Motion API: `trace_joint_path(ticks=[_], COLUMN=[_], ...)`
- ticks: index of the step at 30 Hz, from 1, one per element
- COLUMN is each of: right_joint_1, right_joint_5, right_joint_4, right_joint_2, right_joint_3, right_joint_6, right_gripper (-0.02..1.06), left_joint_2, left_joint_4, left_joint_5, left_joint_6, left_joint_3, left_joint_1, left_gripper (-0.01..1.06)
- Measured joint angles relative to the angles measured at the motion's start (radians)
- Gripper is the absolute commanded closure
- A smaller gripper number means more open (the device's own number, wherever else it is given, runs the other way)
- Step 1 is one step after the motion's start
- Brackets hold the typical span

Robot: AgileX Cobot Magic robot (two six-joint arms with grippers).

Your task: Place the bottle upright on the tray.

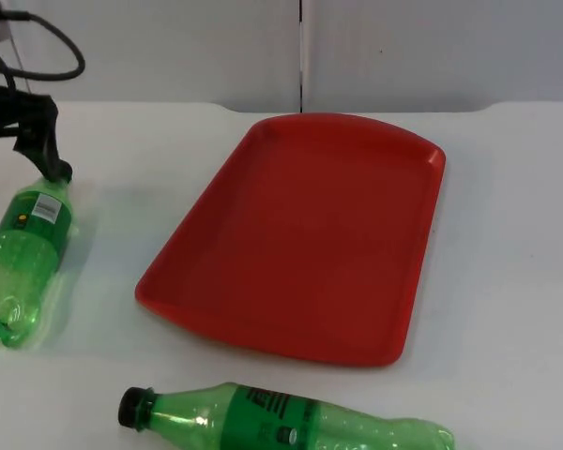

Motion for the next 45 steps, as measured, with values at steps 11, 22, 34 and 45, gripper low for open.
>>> trace_joint_path(ticks=[11, 22, 34, 45], right_joint_1=[0.0, 0.0, 0.0, 0.0], right_joint_5=[0.0, 0.0, 0.0, 0.0], right_joint_4=[0.0, 0.0, 0.0, 0.0], right_joint_2=[0.0, 0.0, 0.0, 0.0], right_joint_3=[0.0, 0.0, 0.0, 0.0], right_joint_6=[0.0, 0.0, 0.0, 0.0], right_gripper=[-0.01, -0.01, -0.01, -0.01], left_joint_2=[0.144, 0.239, 0.305, 0.313], left_joint_4=[-0.067, -0.11, -0.108, -0.104], left_joint_5=[0.068, 0.096, 0.05, 0.04], left_joint_6=[0.035, 0.039, 0.026, 0.025], left_joint_3=[-0.126, -0.183, -0.187, -0.194], left_joint_1=[0.0, 0.0, 0.0, 0.0], left_gripper=[0.0, 0.0, 0.0, 0.0])
